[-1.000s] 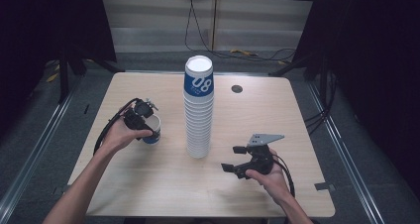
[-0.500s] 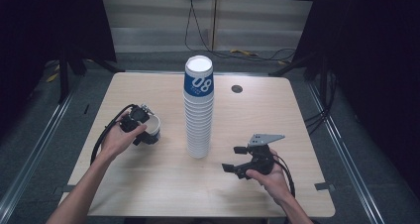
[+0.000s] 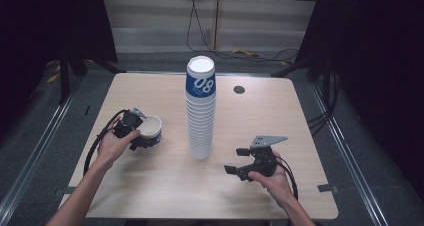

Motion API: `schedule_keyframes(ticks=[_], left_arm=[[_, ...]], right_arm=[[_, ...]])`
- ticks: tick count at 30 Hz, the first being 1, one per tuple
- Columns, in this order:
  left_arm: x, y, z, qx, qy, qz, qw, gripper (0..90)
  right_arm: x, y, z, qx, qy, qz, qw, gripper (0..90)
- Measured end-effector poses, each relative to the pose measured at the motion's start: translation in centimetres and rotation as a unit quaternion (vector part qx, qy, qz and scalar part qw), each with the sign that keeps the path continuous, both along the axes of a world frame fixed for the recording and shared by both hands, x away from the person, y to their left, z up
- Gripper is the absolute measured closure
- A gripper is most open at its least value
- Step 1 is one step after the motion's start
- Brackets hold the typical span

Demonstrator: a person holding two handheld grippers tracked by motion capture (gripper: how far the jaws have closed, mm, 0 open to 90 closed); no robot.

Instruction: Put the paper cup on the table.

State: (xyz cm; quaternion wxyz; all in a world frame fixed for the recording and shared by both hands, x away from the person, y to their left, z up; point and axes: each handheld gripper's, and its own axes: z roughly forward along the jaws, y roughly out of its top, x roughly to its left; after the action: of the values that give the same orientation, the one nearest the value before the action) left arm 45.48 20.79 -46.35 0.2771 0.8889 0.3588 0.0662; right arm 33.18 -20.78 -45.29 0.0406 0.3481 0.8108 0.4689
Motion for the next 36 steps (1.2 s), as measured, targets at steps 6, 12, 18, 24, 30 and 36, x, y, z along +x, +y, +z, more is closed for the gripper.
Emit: schedule_keyframes(ticks=[6,12,18,24,30,36], left_arm=[[-1.1,0.5,-0.1,-0.021,-0.022,0.018,0.9994,15.8],[-2.5,1.5,0.2,-0.053,-0.037,0.033,0.9973,16.0],[-4.4,2.0,0.5,-0.066,-0.075,0.042,0.9941,16.1],[-6.9,1.5,0.7,-0.086,-0.103,0.051,0.9897,16.0],[-8.8,0.6,0.3,-0.092,-0.088,0.038,0.9912,16.0],[-10.4,-1.0,-0.1,-0.139,-0.085,0.011,0.9866,15.9]], right_arm=[[0.0,-0.1,0.0,0.001,-0.001,-0.001,1.0,15.1],[0.0,-0.1,-0.1,-0.002,0.0,-0.004,1.0,15.0],[0.1,-0.1,-0.2,-0.004,-0.002,-0.013,0.9999,15.1],[-0.1,-0.4,-0.1,-0.005,-0.005,-0.022,0.9997,14.8],[-0.4,-0.4,0.0,-0.003,-0.013,-0.024,0.9996,15.9],[-0.5,0.0,0.0,0.011,-0.022,-0.025,0.9994,17.8]])
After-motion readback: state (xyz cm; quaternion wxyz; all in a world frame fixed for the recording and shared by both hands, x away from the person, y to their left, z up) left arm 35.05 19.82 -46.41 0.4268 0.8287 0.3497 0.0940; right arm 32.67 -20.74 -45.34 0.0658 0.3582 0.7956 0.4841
